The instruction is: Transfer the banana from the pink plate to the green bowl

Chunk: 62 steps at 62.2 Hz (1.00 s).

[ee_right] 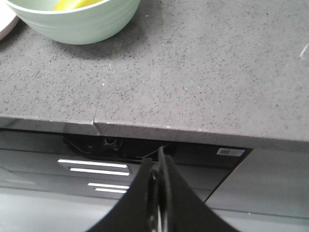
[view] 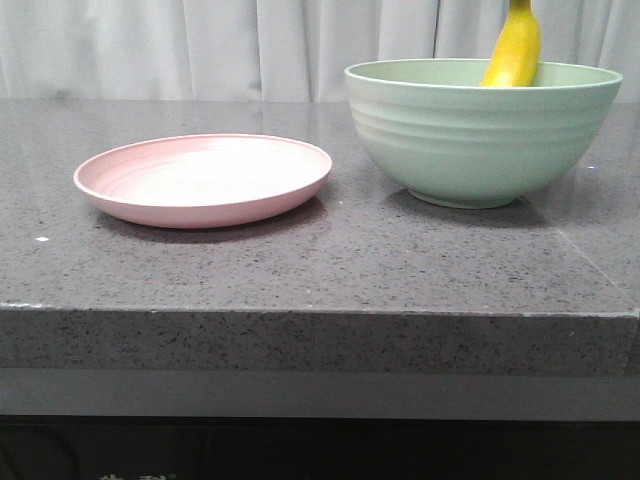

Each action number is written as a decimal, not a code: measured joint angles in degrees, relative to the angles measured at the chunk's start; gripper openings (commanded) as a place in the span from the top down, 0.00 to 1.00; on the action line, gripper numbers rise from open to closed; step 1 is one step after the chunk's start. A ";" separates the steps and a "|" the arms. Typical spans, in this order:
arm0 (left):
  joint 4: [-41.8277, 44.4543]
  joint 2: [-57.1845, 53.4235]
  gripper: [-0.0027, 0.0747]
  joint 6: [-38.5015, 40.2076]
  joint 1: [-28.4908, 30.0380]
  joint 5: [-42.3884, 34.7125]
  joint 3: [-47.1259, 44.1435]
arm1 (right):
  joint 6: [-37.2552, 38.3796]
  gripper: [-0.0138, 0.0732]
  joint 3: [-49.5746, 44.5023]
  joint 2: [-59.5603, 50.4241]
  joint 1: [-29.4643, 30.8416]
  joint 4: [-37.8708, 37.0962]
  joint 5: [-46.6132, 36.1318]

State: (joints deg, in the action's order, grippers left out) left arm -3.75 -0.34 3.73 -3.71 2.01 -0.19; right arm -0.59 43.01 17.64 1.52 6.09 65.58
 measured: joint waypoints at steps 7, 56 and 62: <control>0.00 0.00 0.99 0.00 0.00 0.00 0.00 | 0.00 0.92 -3.09 -0.24 0.00 -0.36 -8.44; 0.00 0.00 0.99 0.00 0.00 -0.13 0.00 | 0.00 0.92 -44.62 -18.17 -1.85 -3.47 -53.81; 0.00 0.00 0.99 0.00 0.00 -0.13 0.00 | 0.00 0.92 -44.62 -18.17 -2.09 -4.39 -57.64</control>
State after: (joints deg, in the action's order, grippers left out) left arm -3.75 -0.34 3.73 -3.71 1.88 -0.19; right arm -0.59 -1.61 -0.53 -0.56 1.70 7.93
